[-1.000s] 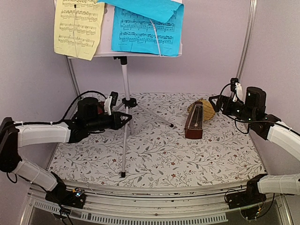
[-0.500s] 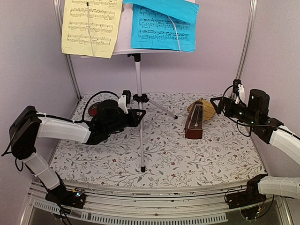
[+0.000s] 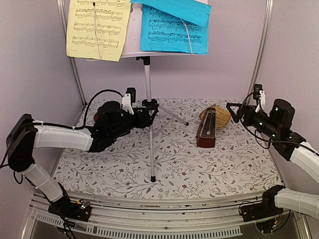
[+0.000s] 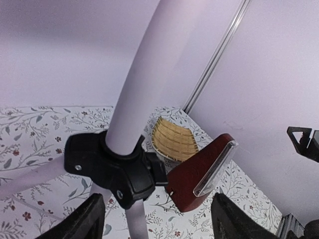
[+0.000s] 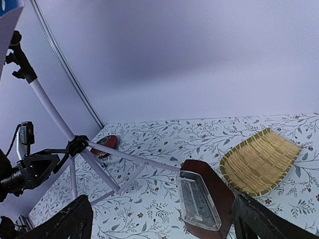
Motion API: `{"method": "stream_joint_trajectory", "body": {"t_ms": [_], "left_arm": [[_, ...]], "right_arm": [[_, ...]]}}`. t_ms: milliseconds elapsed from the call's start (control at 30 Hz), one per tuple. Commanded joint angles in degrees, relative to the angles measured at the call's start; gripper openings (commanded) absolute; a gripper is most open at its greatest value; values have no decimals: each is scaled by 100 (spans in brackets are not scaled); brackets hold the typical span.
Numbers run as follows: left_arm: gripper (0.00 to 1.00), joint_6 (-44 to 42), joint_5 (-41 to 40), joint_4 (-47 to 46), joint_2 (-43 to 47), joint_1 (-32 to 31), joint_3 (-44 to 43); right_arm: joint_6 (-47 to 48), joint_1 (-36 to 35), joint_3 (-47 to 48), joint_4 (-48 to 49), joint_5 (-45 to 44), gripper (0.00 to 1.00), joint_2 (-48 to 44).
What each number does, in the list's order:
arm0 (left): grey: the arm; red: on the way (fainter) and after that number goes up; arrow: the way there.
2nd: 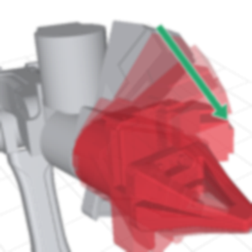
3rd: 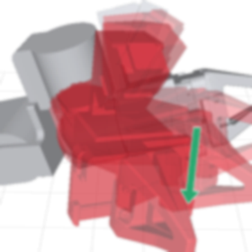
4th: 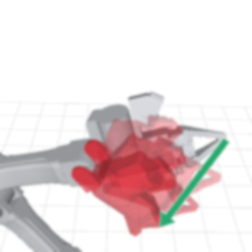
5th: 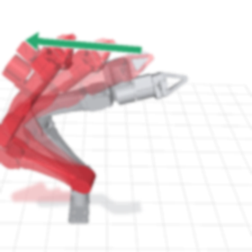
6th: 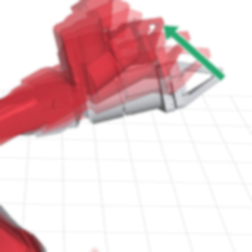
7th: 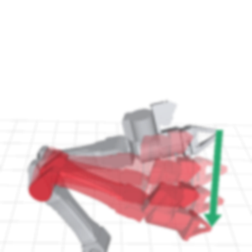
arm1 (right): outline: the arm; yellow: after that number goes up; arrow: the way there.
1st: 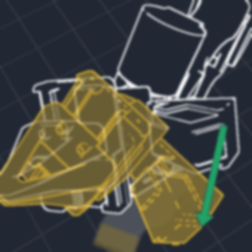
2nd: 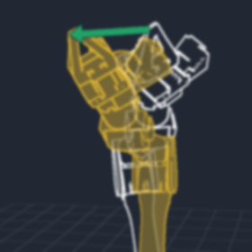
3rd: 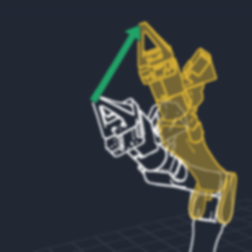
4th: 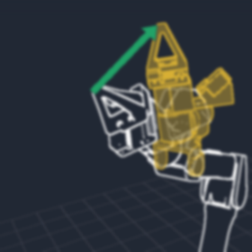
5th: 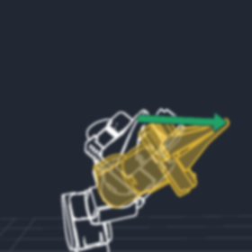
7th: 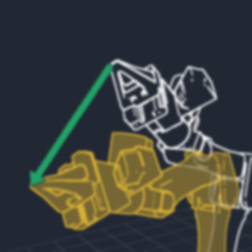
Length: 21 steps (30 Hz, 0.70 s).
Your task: Pack up the instrument practice props
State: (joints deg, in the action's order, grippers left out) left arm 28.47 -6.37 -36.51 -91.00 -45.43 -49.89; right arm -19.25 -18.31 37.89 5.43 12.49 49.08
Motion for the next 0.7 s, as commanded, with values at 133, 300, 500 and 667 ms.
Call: {"method": "stream_joint_trajectory", "body": {"t_ms": [133, 300, 500, 667], "left_arm": [[77, -876, -986, 169, 1444, -31, 619], [76, -1271, -1191, 622, 2158, -56, 656], [75, -1386, -654, 1197, 2435, -79, 476], [66, -1154, -832, 832, 2819, -190, 883]], "right_arm": [[87, 7, 1184, -385, 248, 96, 295], [-146, 11, 2109, 12, 1726, 95, 846], [-917, 8, 3475, 308, 3109, 85, 1732], [-1370, -90, 4035, 528, 3260, 81, 2236]]}}
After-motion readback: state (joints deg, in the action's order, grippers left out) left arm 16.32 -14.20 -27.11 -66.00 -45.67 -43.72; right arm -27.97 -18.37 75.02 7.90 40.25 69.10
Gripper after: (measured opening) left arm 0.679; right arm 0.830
